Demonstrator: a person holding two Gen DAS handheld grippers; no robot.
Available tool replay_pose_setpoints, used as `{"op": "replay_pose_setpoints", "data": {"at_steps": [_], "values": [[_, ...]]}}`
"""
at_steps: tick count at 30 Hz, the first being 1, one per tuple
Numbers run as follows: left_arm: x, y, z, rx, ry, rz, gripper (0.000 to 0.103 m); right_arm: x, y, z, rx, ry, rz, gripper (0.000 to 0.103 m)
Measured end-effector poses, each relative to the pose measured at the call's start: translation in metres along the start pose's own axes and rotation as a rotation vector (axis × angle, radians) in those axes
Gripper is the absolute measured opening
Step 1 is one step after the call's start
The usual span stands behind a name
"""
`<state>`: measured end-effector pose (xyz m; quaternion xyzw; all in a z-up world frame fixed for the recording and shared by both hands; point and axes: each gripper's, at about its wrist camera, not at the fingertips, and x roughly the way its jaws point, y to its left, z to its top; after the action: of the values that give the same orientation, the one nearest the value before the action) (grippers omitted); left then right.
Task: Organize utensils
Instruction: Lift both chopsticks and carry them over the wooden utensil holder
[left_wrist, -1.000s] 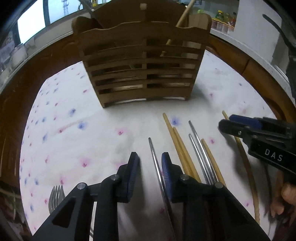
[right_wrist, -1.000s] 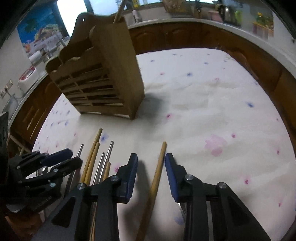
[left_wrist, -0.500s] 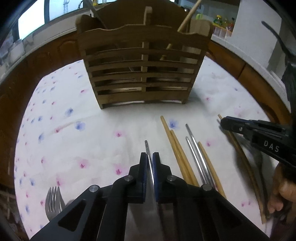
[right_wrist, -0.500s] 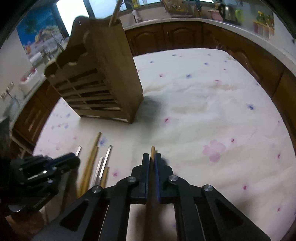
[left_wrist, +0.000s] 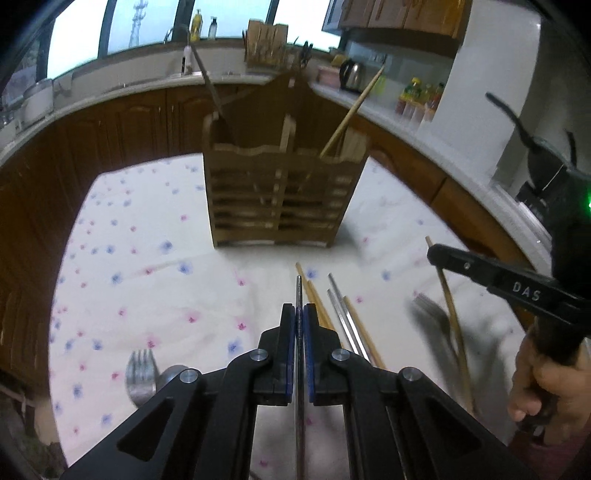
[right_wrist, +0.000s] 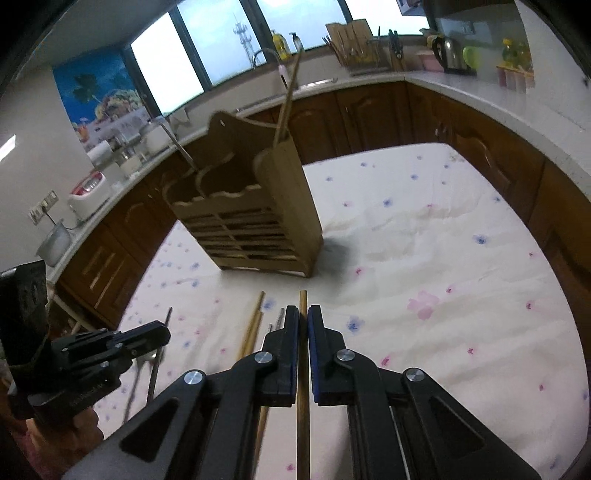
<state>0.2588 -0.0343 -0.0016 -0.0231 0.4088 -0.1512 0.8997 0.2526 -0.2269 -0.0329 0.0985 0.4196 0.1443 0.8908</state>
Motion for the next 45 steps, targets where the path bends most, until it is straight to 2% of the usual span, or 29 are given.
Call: {"op": "replay_pose_setpoints", "data": {"at_steps": [12,18,31,45], "values": [[-0.098,-0.007,-0.014,0.014,-0.161,-0.024,0.003,-0.069,0.028,0.010,-0.035,-0.160,0.035,0.005],[-0.127,-0.005,-0.022,0.008,-0.223,-0.020,0.003,-0.100,0.044,0.017,-0.070,-0.246,0.034,0.005],[-0.146,0.003,-0.023,-0.010,-0.276,-0.017,0.003,-0.120,0.054,0.016,-0.083,-0.311,0.034,0.005],[-0.147,0.016,-0.012,-0.034,-0.317,-0.018,0.003,-0.125,0.051,0.029,-0.067,-0.367,0.031,0.005]]}}
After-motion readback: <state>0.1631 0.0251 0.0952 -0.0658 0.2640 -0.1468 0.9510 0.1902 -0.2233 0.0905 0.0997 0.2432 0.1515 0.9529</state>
